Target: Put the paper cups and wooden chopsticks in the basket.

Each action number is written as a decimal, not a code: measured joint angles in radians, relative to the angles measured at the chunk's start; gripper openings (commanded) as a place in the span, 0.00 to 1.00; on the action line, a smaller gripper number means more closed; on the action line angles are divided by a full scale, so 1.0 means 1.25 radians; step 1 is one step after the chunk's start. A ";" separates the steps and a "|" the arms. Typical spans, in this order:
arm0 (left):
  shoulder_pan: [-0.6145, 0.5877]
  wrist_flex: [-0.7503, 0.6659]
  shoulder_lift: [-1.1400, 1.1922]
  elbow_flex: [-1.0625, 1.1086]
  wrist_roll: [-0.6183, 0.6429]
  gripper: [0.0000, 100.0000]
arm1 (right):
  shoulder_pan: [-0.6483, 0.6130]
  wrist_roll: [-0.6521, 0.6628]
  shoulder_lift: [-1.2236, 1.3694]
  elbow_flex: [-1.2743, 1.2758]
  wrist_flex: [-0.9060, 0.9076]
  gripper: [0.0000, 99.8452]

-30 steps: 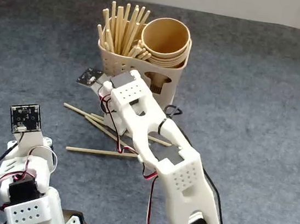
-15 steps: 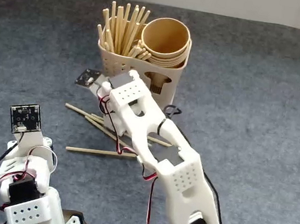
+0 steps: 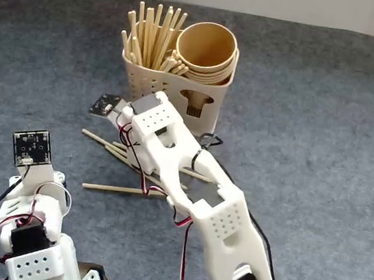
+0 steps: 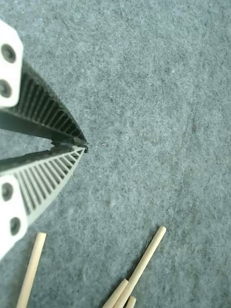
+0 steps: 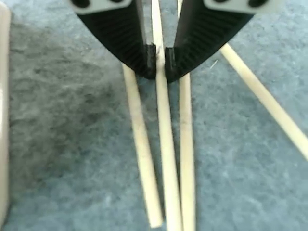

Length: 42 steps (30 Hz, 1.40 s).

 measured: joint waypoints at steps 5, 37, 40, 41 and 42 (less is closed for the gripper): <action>0.000 0.000 0.000 0.000 0.000 0.02 | 0.000 0.002 -0.029 0.004 0.049 0.01; 0.000 0.000 0.000 0.000 0.000 0.02 | -0.071 -0.098 -0.678 0.043 -0.158 0.01; 0.000 0.000 0.000 0.000 0.000 0.02 | -0.072 -0.098 -0.694 0.043 -0.230 0.01; 0.000 0.000 0.000 0.000 0.000 0.02 | -0.072 -0.098 -0.694 0.043 -0.259 0.01; 0.000 0.000 0.000 0.000 0.000 0.02 | -0.072 -0.098 -0.694 0.043 -0.286 0.01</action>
